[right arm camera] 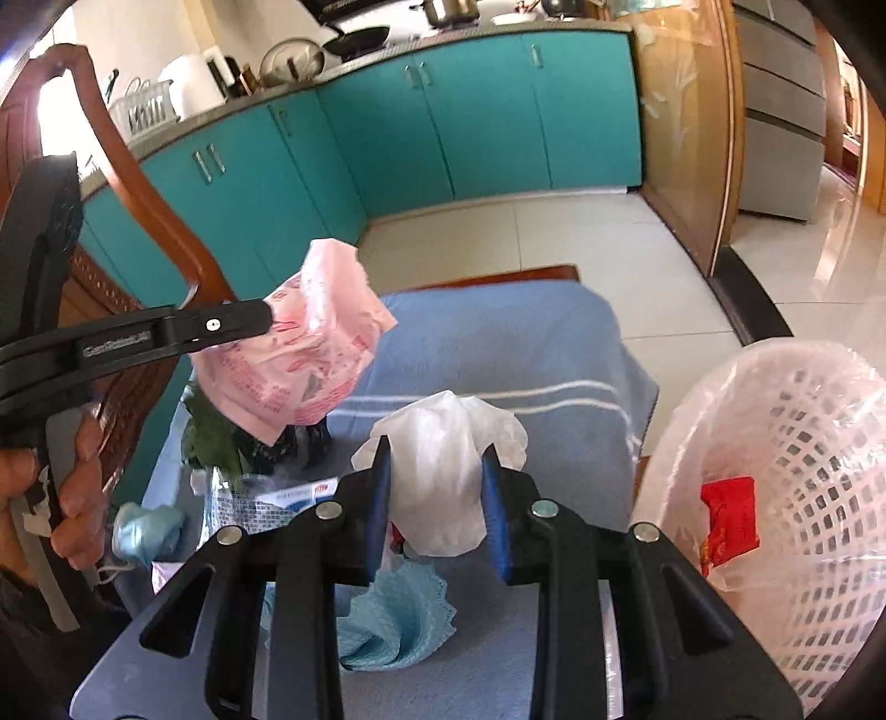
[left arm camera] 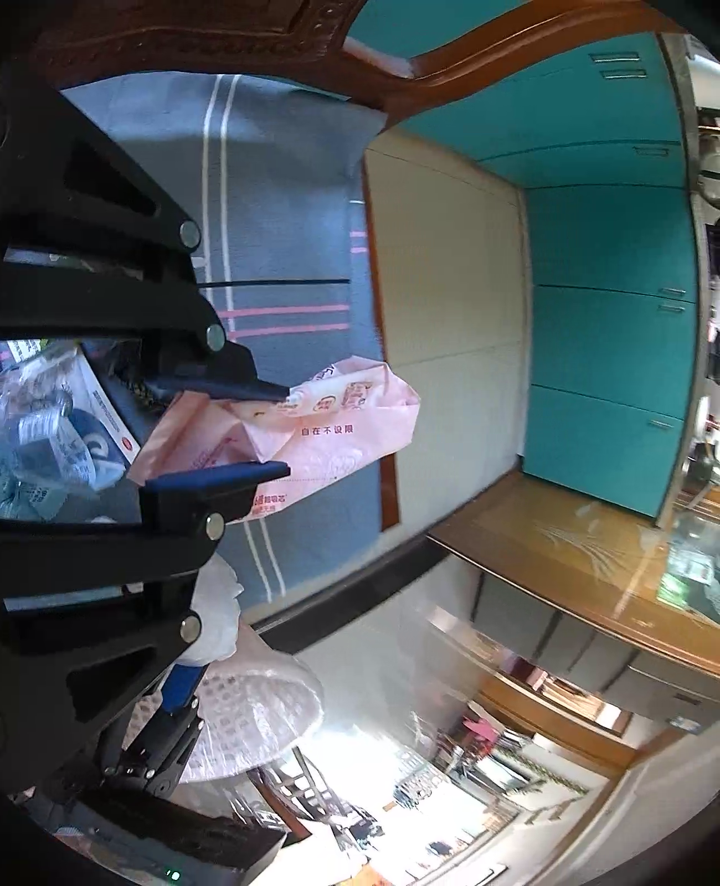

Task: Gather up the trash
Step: 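Grasp the pink plastic bag with the left tool while the right tool grasps white tissue, then drop the pink bag and white tissue into the white basket with both tools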

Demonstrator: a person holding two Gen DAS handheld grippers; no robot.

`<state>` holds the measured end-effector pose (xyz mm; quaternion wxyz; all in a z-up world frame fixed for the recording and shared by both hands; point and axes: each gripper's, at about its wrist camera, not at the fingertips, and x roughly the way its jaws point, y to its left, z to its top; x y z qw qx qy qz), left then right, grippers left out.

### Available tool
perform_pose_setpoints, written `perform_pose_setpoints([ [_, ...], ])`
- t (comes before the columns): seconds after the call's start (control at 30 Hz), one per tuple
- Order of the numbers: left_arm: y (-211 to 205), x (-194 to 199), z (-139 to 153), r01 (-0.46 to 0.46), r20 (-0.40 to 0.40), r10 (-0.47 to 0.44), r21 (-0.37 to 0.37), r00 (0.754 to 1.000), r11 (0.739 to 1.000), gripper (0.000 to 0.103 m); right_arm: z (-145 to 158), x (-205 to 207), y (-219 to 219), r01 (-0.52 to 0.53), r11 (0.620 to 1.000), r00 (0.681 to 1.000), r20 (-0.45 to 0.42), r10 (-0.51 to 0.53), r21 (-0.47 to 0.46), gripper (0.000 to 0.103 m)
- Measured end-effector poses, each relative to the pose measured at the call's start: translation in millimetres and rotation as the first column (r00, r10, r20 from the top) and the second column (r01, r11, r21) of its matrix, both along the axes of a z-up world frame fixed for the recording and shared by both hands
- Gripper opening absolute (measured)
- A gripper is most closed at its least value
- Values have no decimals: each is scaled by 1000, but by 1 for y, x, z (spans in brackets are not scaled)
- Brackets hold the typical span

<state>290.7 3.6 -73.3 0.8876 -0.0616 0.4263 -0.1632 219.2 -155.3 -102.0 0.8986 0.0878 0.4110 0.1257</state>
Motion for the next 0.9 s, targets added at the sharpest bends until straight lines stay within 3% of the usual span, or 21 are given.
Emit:
perform_pose_setpoints([
  [0.13,3,-11,19,9,87,-5,-47,996,999,23,7,-1,-2,16,1000,999,36,-15,-7,30],
  [0.3,4,-17,33,0,145,8,-55,989,998,23,15,-7,-4,28,999,996,89,-26,-20,30],
  [0.53,3,-18,38,0,153,9,-58,988,998,23,24,-9,-9,37,999,989,142,-37,5,30],
  [0.77,-2,-19,38,15,145,-9,-42,989,999,23,21,-4,-9,-13,998,995,101,7,62,30],
  [0.9,-3,-20,36,16,141,-11,-38,990,999,23,18,-4,-4,-8,999,995,95,5,33,30],
])
